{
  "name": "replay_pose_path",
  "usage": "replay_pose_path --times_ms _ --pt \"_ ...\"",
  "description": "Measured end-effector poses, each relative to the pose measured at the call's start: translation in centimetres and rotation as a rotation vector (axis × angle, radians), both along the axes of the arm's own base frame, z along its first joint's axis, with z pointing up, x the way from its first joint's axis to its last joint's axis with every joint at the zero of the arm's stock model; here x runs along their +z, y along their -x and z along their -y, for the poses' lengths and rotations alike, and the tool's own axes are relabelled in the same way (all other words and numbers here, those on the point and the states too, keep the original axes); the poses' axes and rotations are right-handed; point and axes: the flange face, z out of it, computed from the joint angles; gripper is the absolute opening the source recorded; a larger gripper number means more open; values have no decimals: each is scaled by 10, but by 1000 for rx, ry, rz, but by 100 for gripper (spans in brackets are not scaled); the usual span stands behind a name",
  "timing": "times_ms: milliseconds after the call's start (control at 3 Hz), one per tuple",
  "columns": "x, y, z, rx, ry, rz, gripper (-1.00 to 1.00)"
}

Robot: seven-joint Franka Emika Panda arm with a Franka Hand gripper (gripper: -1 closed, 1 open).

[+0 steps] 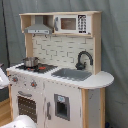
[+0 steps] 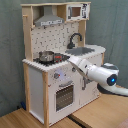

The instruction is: Play with the kitchen

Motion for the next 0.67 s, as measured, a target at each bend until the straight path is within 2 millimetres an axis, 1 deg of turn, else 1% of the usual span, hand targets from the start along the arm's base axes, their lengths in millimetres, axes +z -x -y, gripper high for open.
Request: replay_pose_path --times_ms 667 --pt "34 13 11 -1 126 21 100"
